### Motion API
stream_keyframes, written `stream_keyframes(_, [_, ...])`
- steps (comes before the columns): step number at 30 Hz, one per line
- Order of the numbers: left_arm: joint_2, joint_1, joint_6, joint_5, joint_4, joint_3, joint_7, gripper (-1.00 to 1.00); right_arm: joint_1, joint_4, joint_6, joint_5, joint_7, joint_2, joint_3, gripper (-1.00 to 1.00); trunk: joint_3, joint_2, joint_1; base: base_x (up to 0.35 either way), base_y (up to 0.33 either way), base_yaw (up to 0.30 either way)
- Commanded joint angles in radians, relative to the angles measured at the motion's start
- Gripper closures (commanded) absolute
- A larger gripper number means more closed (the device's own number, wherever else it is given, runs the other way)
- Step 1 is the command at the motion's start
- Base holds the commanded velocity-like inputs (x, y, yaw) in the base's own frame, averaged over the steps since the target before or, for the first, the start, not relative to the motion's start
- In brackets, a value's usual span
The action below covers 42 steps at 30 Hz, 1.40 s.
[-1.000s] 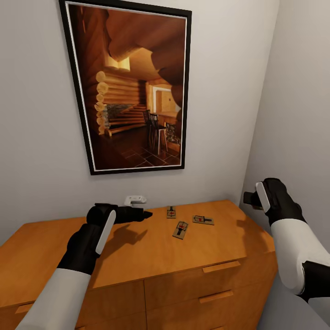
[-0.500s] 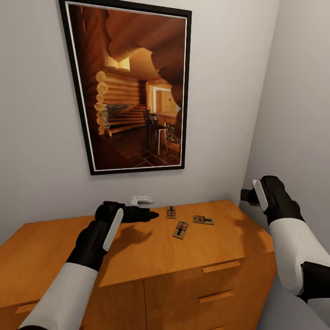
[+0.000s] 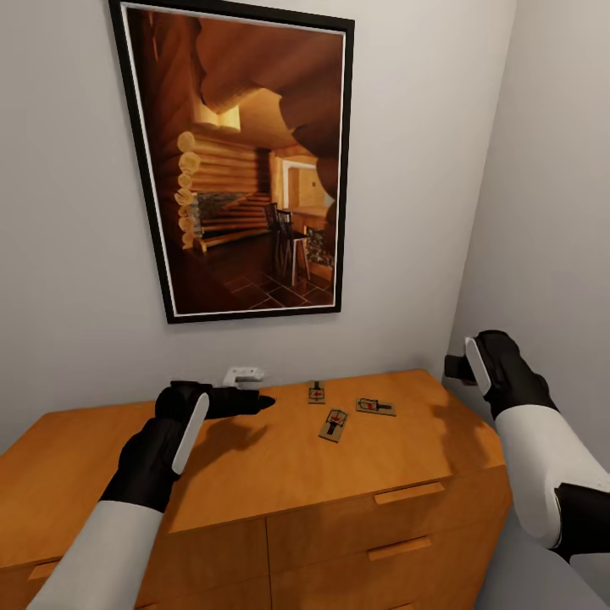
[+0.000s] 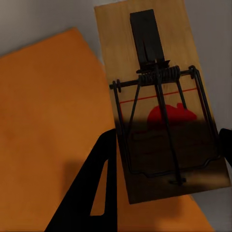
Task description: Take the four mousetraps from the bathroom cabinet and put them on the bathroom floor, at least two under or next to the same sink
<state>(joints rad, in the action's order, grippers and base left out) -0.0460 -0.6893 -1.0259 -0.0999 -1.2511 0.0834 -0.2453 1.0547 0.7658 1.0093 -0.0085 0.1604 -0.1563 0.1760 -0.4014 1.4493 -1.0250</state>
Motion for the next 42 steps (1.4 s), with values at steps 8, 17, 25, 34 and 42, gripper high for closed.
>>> stream_keyframes(8, [0.001,0.002,-0.015,0.006,-0.013,-0.045,-0.027,-1.00,0.001,-0.001,0.038,-0.003,-0.003,-0.002,-0.017,1.00,-0.001,0.001,0.000,0.000,0.000,0.000])
stream_keyframes(17, [0.001,0.002,-0.020,0.014,-0.033,-0.096,-0.027,-1.00,0.001,0.050,0.038,-0.014,-0.014,0.003,-0.069,1.00,-0.001,0.001,0.000,0.000,0.000,0.000])
stream_keyframes(25, [0.002,0.002,-0.020,0.017,-0.046,-0.120,-0.026,-1.00,0.001,0.094,0.038,-0.016,-0.058,0.011,-0.093,1.00,-0.001,0.001,0.000,0.000,0.000,0.000])
stream_keyframes(34, [0.002,0.002,-0.021,0.048,-0.047,-0.120,-0.026,-1.00,0.001,0.343,0.038,-0.015,-0.075,0.012,-0.095,1.00,-0.001,0.001,0.000,-0.081,0.000,0.000])
stream_keyframes(42, [0.002,0.002,-0.020,0.059,-0.047,-0.121,-0.026,-1.00,0.001,0.342,0.038,-0.016,-0.076,0.012,-0.095,1.00,-0.001,0.001,0.000,-0.059,0.000,0.000])
